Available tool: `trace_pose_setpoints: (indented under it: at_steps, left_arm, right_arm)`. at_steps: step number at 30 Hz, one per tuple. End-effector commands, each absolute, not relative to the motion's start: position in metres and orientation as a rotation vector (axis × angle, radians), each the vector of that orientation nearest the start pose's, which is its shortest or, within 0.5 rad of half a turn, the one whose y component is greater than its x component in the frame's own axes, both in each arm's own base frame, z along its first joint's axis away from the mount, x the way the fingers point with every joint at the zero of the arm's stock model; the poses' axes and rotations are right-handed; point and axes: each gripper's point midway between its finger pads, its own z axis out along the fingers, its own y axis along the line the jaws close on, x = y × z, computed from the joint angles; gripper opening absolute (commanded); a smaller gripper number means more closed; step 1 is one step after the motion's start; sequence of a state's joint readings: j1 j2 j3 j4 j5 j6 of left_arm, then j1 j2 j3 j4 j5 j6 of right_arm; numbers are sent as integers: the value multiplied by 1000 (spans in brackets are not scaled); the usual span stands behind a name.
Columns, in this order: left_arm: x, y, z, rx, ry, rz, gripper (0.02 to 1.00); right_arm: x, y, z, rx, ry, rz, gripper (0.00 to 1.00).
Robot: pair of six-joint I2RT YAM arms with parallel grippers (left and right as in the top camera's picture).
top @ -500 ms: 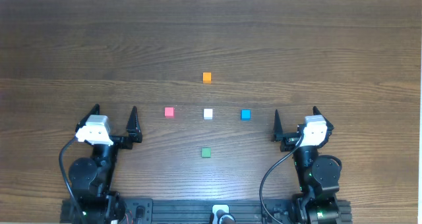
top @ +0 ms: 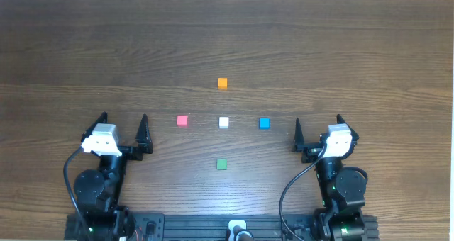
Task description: Stack Cubes
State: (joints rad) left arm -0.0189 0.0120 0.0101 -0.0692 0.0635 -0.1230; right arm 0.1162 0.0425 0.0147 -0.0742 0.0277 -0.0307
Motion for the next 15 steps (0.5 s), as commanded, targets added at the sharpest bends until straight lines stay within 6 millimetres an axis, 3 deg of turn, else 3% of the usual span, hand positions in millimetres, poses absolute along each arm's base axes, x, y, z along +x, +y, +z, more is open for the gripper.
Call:
trace_pose_setpoints:
  at_steps: [1,15]
  left_arm:
    - [246,-13,157,-33,1646,-141,998]
    - [246,-13,157,-33,1646,-141,1000]
  right_arm:
    - [246,25,151,-108,1666,47,991]
    - [246,25,151,-108,1666,46,987]
